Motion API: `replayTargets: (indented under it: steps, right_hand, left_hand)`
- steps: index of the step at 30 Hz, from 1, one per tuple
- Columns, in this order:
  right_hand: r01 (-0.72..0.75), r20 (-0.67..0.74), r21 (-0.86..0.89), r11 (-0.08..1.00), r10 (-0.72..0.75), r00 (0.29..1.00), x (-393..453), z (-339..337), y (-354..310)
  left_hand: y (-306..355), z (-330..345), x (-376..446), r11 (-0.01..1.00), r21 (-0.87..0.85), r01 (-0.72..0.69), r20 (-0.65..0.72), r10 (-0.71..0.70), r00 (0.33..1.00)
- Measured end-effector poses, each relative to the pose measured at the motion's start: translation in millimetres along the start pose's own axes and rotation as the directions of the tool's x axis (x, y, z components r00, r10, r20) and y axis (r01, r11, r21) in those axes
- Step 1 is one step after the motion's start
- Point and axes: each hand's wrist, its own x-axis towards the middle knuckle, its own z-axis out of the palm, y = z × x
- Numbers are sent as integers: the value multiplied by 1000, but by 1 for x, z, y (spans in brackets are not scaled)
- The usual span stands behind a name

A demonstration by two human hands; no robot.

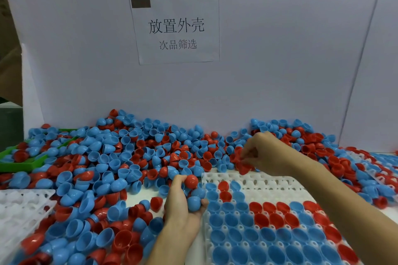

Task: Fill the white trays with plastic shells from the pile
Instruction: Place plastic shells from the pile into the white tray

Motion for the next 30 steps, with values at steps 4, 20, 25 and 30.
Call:
replayTargets:
  steps: [4,20,25,30]
  right_hand:
    - [-51,126,-127,991,67,990,-1,17,22]
    - [-22,306,-226,974,92,948,1,60,29]
    - [-24,307,-233,972,96,947,0,54,25]
    - [44,87,-172,984,-29,996,-1,40,9]
  left_hand:
    - [0,-1,2,1000,-7,-6,-1,6,1000]
    - [-2,0,4,1000,13,4,-16,-4,1000]
    - [-1,1,1,1000,9,17,-2,-17,1000]
    - [-2,1,0,999,23,22,41,-23,999]
